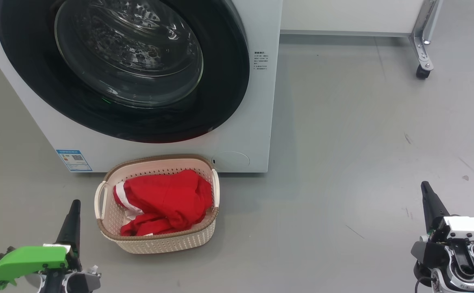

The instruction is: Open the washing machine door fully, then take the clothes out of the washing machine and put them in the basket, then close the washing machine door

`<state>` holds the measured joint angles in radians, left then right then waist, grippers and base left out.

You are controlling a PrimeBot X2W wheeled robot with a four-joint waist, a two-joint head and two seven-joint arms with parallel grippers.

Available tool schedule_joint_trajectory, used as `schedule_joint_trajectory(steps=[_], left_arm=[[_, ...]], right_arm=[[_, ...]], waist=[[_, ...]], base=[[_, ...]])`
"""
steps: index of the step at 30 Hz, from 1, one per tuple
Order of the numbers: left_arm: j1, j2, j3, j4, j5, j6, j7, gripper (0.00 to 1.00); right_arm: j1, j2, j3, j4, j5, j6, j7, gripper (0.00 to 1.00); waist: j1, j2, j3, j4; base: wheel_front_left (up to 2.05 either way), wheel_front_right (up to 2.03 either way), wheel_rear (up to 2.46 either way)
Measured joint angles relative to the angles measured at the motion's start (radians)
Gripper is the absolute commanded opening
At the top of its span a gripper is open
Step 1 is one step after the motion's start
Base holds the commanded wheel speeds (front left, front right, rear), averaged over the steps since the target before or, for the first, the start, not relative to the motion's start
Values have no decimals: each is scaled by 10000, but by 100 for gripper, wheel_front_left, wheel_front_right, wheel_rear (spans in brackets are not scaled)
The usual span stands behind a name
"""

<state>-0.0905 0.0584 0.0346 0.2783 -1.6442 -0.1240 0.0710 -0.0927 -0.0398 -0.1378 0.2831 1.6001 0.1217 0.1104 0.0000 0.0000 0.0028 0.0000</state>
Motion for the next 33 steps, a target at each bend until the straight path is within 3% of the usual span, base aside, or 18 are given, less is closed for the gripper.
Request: schedule_joint_trajectory(steps=[33], left_arm=[[0, -2, 15, -13, 0, 0, 29, 0]], right_arm=[[3, 0, 0, -13, 0, 0, 0, 0]], waist=[[0, 0, 1, 0]], base=[[0, 0, 0]])
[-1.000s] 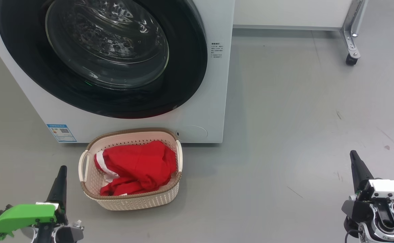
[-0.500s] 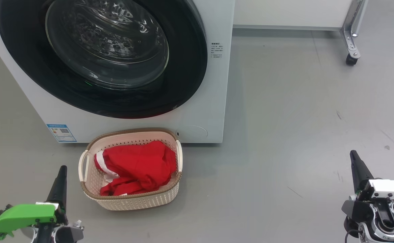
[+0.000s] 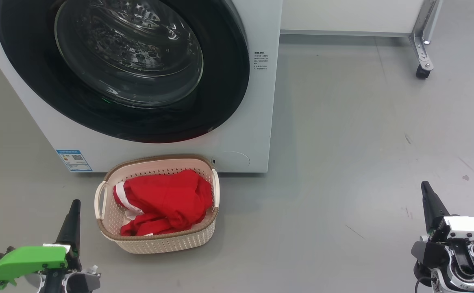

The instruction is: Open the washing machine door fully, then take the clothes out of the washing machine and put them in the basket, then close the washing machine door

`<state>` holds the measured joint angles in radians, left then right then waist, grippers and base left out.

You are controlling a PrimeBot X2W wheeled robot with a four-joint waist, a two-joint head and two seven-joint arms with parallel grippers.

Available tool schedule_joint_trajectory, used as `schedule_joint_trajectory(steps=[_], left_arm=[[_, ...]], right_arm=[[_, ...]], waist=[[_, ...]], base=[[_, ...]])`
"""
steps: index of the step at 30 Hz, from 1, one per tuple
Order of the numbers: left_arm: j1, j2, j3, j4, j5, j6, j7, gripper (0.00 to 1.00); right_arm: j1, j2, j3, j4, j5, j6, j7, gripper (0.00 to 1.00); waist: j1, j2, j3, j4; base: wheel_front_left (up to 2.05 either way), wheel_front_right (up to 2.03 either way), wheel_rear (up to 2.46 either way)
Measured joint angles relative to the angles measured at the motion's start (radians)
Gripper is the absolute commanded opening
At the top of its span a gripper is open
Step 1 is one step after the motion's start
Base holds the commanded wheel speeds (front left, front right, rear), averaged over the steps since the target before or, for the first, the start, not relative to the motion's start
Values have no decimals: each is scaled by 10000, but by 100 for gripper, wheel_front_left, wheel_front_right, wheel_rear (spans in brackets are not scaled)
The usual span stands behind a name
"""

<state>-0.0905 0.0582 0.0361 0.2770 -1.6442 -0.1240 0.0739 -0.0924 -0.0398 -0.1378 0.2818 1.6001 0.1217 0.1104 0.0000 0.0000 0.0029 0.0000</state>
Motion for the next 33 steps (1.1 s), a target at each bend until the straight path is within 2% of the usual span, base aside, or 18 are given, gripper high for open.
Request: schedule_joint_trajectory(steps=[33], left_arm=[[0, -2, 25, -8, 0, 0, 44, 0]], right_arm=[[1, 0, 2, -6, 0, 0, 0, 0]], waist=[[0, 0, 1, 0]], base=[[0, 0, 0]])
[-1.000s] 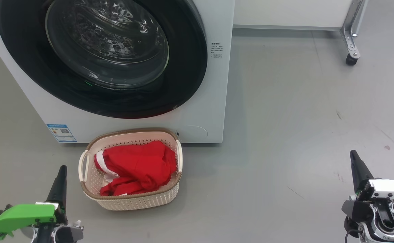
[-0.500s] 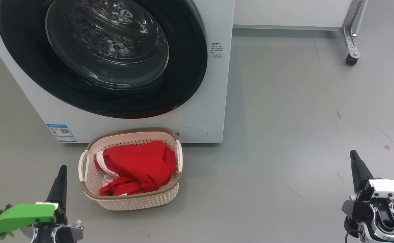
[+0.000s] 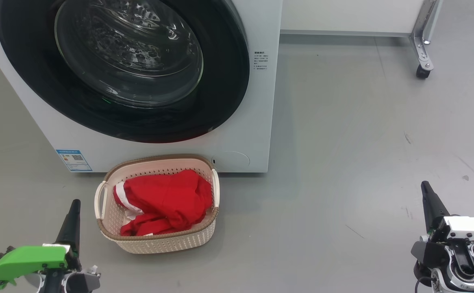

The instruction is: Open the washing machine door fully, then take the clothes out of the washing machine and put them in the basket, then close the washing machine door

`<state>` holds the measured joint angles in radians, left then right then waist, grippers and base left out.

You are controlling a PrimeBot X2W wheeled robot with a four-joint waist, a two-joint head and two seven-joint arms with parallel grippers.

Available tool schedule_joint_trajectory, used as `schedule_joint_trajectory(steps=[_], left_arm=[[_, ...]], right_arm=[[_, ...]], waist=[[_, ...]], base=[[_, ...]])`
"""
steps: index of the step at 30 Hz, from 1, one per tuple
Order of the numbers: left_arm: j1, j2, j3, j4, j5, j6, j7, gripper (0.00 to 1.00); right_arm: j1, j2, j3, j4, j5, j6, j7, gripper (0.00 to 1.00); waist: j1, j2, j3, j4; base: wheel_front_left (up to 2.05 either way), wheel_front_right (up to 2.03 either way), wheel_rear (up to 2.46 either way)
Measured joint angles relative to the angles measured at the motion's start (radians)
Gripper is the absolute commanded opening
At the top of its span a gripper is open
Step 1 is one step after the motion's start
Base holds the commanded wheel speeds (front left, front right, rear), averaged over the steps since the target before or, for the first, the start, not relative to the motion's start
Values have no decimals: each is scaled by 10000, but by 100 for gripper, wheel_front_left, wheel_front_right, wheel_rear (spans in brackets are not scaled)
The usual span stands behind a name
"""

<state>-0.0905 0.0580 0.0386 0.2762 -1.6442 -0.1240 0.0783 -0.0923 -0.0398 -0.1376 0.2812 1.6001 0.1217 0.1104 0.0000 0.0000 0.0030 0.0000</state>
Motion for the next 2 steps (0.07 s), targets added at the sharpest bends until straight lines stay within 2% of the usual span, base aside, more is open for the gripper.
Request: schedule_joint_trajectory(steps=[2], left_arm=[[0, 0, 2, 0, 0, 0, 0, 0]], right_arm=[[0, 0, 0, 0, 0, 0, 0, 0]], waist=[[0, 0, 0, 0]], base=[[0, 0, 0]])
